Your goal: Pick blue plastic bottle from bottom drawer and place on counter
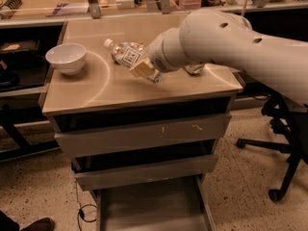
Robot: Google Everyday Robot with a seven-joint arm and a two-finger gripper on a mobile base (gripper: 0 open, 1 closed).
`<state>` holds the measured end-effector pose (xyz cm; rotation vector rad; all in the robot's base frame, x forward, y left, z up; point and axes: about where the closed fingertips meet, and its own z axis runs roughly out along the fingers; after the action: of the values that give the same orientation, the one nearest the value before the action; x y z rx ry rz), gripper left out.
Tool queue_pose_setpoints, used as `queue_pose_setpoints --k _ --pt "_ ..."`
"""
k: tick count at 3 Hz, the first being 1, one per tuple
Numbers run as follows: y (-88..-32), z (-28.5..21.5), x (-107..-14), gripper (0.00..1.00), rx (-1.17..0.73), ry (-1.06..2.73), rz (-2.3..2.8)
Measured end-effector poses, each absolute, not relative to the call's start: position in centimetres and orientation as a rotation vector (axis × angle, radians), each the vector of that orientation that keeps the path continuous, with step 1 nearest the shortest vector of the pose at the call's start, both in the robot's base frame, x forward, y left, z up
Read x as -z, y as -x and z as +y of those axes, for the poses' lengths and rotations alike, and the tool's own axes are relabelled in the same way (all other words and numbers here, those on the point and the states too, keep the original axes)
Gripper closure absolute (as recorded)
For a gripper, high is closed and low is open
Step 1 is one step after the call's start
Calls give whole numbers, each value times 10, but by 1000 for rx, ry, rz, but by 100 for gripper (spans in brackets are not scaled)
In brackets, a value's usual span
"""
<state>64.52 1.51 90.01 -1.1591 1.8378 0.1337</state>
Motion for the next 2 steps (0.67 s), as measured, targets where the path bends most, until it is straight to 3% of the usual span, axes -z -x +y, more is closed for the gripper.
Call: queue_pose_setpoints --k 2 --pt "-682 22 -866 100 -135 1243 1910"
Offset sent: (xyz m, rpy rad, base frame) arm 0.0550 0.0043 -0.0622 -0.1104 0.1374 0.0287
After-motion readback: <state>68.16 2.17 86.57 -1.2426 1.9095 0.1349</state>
